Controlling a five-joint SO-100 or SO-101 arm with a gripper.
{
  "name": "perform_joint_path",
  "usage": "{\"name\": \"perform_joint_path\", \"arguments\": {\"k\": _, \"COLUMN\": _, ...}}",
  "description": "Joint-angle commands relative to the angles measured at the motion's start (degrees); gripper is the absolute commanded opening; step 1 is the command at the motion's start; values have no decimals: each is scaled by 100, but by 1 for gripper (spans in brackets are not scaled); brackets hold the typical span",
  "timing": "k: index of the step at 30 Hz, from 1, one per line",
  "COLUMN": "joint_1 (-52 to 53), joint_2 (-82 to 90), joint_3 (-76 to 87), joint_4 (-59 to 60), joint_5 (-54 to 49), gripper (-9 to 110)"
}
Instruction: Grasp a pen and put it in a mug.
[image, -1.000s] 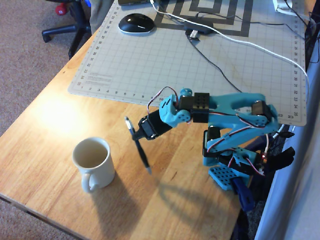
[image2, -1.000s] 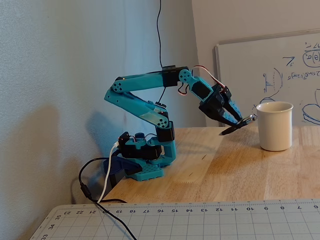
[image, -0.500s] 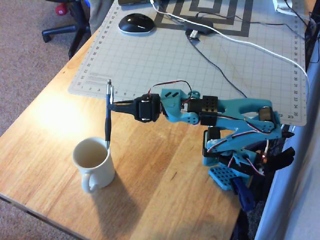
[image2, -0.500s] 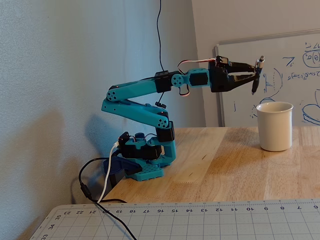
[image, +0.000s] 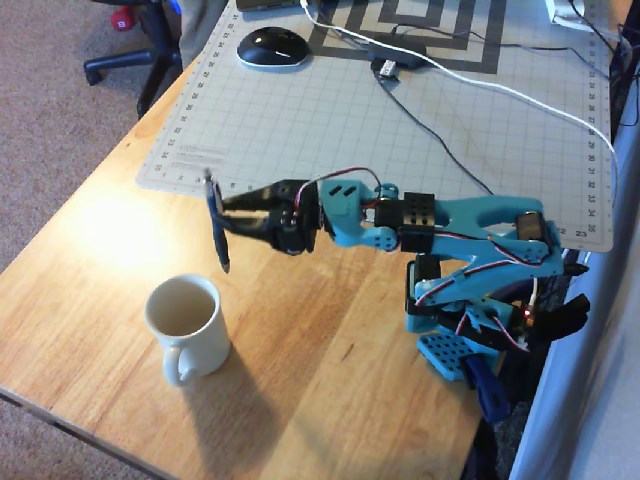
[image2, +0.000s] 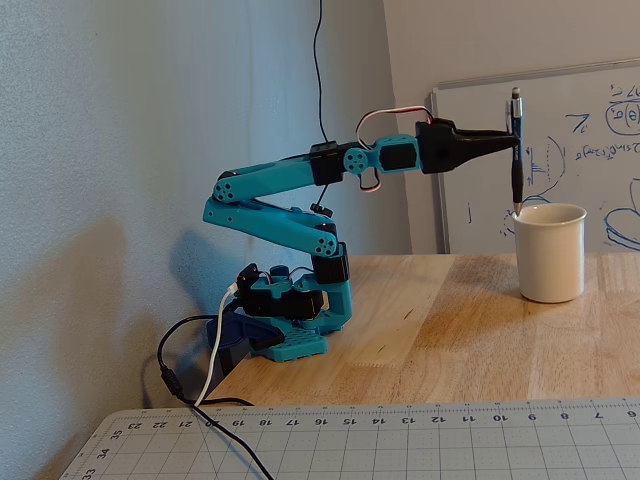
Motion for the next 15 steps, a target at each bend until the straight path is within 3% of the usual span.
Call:
{"name": "perform_joint_path", "arguments": {"k": 1, "joint_1": -255, "joint_2": -281, "joint_3": -439, "joint_4": -220, "joint_5": -782, "gripper": 3}}
{"name": "perform_joint_path", "arguments": {"k": 6, "joint_1": -501, "joint_2": -958, "joint_3": -984, "joint_4": -281, "joint_5": -905, "gripper": 3}}
{"name": "perform_joint_path", "arguments": {"k": 15, "joint_1": -615, "joint_2": -1468, "joint_3": -1635, "joint_4": -1556, "joint_5": -967, "gripper": 3}}
